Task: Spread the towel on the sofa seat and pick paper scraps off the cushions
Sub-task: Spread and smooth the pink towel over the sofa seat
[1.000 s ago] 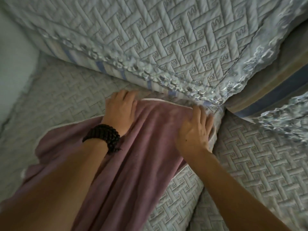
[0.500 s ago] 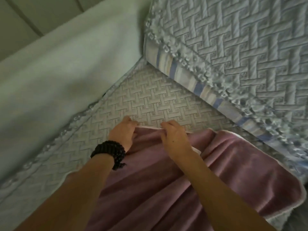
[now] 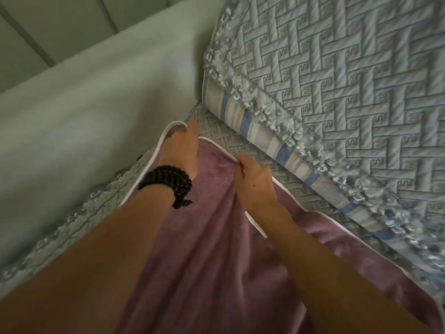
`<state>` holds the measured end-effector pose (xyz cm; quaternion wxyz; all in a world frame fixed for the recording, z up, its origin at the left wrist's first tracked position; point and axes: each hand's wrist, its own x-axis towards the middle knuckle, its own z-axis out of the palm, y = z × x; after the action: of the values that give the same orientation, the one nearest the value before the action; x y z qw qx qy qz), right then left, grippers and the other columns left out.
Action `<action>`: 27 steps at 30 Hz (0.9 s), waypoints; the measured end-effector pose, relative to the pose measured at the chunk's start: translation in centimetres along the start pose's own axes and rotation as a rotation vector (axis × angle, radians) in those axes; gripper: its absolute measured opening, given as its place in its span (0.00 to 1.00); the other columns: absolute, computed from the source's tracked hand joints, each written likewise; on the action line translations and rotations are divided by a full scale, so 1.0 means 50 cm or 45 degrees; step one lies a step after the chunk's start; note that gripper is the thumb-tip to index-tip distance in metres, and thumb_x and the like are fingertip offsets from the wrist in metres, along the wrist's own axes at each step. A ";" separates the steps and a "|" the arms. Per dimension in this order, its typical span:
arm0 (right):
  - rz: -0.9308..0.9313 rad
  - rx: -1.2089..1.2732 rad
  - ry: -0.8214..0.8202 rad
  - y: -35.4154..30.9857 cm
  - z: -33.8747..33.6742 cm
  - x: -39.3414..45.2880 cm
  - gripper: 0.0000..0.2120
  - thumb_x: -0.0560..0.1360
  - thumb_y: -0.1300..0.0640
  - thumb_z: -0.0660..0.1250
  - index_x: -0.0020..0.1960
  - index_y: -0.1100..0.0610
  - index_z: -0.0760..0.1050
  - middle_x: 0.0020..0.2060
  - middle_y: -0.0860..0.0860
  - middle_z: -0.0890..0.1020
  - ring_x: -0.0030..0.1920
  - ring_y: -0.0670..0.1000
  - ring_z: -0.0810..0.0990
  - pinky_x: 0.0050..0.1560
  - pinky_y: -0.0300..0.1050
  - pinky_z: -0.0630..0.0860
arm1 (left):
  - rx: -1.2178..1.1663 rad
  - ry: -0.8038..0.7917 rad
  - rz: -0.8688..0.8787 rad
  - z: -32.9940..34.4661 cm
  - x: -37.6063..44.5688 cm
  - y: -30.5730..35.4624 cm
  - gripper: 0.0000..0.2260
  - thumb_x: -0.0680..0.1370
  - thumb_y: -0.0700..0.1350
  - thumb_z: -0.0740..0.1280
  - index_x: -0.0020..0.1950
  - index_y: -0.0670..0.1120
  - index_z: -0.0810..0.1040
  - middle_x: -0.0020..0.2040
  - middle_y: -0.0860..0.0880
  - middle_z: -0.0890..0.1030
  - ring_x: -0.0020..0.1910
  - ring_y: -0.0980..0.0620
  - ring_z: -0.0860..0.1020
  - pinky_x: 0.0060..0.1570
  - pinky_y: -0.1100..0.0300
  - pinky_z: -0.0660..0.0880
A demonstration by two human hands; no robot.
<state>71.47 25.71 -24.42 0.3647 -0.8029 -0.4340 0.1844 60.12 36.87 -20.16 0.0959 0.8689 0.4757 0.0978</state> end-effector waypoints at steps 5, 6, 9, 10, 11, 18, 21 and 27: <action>0.003 -0.339 -0.462 0.095 0.025 0.043 0.38 0.78 0.47 0.61 0.79 0.52 0.43 0.77 0.60 0.58 0.76 0.61 0.58 0.76 0.60 0.56 | -0.219 -0.351 -0.018 0.068 0.047 0.022 0.29 0.80 0.40 0.62 0.77 0.44 0.51 0.38 0.42 0.80 0.31 0.46 0.77 0.29 0.54 0.73; -0.041 -0.448 -0.557 0.118 0.035 0.037 0.41 0.77 0.43 0.59 0.79 0.47 0.36 0.80 0.57 0.45 0.79 0.59 0.45 0.77 0.60 0.44 | -0.205 -0.490 -0.005 0.090 0.043 0.024 0.35 0.80 0.44 0.63 0.79 0.48 0.44 0.42 0.42 0.81 0.35 0.46 0.80 0.33 0.53 0.76; -0.093 -0.490 -0.630 0.167 0.069 0.034 0.37 0.75 0.36 0.52 0.76 0.37 0.33 0.77 0.50 0.30 0.76 0.51 0.29 0.70 0.53 0.27 | 0.080 -0.666 0.016 0.163 0.035 0.005 0.35 0.79 0.54 0.62 0.79 0.51 0.45 0.79 0.44 0.56 0.76 0.43 0.59 0.68 0.37 0.64; -0.075 -0.480 -0.626 0.172 0.076 0.038 0.37 0.73 0.35 0.51 0.75 0.35 0.34 0.77 0.49 0.29 0.75 0.49 0.28 0.67 0.51 0.24 | 0.124 -0.658 0.034 0.175 0.035 -0.005 0.34 0.79 0.57 0.60 0.79 0.53 0.46 0.80 0.48 0.47 0.78 0.44 0.49 0.71 0.35 0.57; -0.061 -0.484 -0.615 0.176 0.082 0.040 0.37 0.72 0.34 0.50 0.75 0.35 0.34 0.76 0.48 0.28 0.75 0.47 0.27 0.65 0.49 0.22 | 0.142 -0.656 0.060 0.186 0.038 -0.014 0.33 0.79 0.59 0.59 0.78 0.55 0.46 0.80 0.50 0.43 0.79 0.45 0.45 0.71 0.34 0.53; -0.016 -0.526 -0.577 0.173 0.093 0.040 0.38 0.68 0.30 0.45 0.74 0.32 0.33 0.76 0.46 0.29 0.74 0.45 0.27 0.63 0.48 0.21 | 0.108 -0.615 0.144 0.172 0.028 -0.055 0.28 0.81 0.58 0.54 0.79 0.55 0.49 0.81 0.49 0.45 0.79 0.44 0.46 0.73 0.36 0.52; 0.005 -0.603 -0.604 0.164 0.093 0.039 0.38 0.68 0.29 0.43 0.74 0.33 0.32 0.76 0.48 0.28 0.75 0.48 0.28 0.66 0.50 0.23 | -0.026 -0.484 0.168 0.131 -0.027 -0.097 0.24 0.82 0.50 0.56 0.77 0.48 0.57 0.78 0.43 0.57 0.77 0.42 0.57 0.72 0.42 0.60; 0.159 -0.865 -0.526 0.053 0.089 0.017 0.37 0.76 0.40 0.56 0.79 0.48 0.45 0.78 0.61 0.42 0.78 0.63 0.42 0.76 0.63 0.40 | 0.017 -0.146 -0.221 0.029 -0.245 -0.273 0.12 0.80 0.43 0.60 0.60 0.40 0.76 0.54 0.41 0.78 0.50 0.41 0.77 0.49 0.48 0.75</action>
<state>70.72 27.34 -29.35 -0.0283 -0.8485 -0.4850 0.2098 43.00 33.64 -26.08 0.1252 0.8292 0.5436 0.0361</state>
